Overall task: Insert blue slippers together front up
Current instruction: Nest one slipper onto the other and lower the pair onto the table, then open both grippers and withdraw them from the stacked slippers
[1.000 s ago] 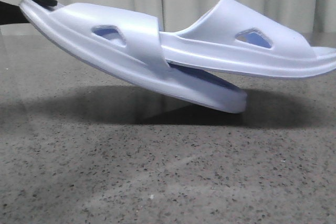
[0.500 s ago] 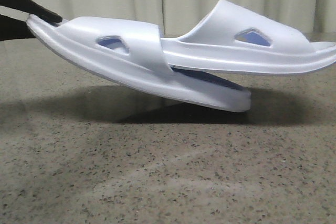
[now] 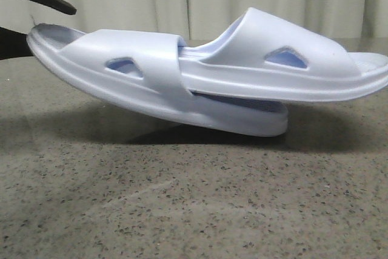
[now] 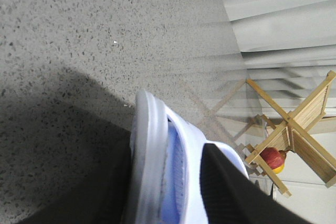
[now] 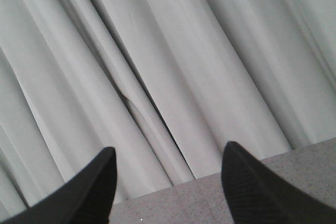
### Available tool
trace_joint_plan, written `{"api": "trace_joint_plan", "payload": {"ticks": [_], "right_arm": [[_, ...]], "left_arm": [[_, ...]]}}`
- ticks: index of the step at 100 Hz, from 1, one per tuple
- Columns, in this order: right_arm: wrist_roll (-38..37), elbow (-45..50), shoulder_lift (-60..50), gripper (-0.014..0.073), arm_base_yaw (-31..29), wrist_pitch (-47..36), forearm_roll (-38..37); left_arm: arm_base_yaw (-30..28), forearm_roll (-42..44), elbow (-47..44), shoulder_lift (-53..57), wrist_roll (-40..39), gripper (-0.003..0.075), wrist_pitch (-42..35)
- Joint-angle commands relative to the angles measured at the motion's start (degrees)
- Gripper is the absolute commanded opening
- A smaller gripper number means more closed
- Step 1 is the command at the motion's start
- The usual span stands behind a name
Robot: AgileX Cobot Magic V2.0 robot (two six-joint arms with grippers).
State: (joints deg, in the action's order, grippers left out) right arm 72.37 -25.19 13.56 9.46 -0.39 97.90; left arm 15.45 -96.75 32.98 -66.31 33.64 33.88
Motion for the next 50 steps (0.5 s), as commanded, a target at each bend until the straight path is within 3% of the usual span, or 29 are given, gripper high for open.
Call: {"api": "trace_joint_plan", "payload": {"ticks": [1,23,50], "right_arm": [[1.0,-1.9,0.5,0.0377,0.1,1.3,-0.8],[1.0,-1.9,0.5,0.0377,0.1,1.9,-0.8],[1.0,-1.9,0.5,0.0377,0.1,1.9,-0.8]], "left_arm": [[0.3,-2.5,1.9,0.8,1.4,0.0318,1.4],[0.3,-0.4,1.9,0.8,3.5,0.0455,-1.3],[0.3,0.6,1.9,0.8,16.6,0.0469,-10.7]]}}
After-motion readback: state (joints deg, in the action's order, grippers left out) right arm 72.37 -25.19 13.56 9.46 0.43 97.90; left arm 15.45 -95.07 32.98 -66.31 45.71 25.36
